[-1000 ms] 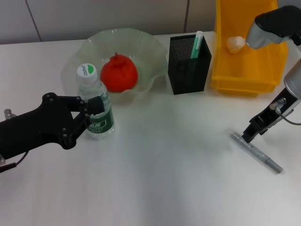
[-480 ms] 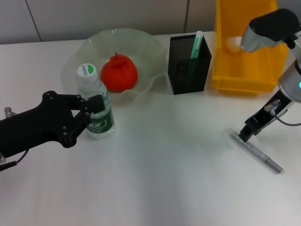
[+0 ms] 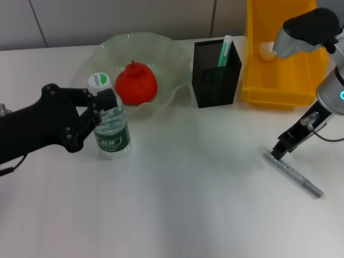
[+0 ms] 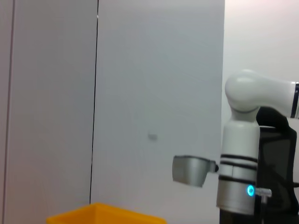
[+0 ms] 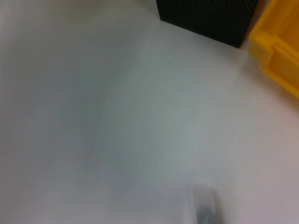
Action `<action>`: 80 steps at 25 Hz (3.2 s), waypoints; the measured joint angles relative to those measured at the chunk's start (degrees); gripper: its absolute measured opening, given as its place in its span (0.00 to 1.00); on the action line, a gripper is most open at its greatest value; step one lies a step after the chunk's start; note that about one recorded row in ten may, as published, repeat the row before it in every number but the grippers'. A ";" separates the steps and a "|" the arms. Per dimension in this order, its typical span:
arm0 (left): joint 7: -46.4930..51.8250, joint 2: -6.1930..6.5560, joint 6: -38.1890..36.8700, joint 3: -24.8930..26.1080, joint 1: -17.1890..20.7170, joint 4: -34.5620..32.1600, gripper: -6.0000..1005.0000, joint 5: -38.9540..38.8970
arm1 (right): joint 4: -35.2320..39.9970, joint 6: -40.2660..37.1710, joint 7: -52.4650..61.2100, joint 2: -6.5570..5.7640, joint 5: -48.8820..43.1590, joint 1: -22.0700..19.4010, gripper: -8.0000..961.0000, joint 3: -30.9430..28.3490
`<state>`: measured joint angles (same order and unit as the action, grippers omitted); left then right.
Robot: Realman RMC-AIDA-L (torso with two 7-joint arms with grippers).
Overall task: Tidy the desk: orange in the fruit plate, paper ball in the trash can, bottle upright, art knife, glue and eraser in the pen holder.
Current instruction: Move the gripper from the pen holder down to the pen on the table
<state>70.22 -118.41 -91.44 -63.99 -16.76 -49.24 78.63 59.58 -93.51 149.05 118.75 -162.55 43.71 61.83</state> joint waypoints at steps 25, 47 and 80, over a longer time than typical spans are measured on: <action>-1.13 -0.23 -1.48 0.01 1.24 0.12 0.01 -2.06 | -3.84 1.33 -0.75 0.08 0.05 0.77 0.35 0.04; -2.58 -0.15 -3.11 0.01 2.08 1.54 0.01 -3.58 | -6.09 3.48 -0.52 0.08 -0.84 1.30 0.34 1.96; -3.36 -0.15 -3.57 0.00 2.34 2.30 0.01 -4.08 | -7.38 4.96 -0.26 0.17 -0.81 1.39 0.24 3.83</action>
<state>66.86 -118.56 -95.02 -63.99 -14.42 -46.94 74.55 52.21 -88.55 148.79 118.92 -163.36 45.09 65.66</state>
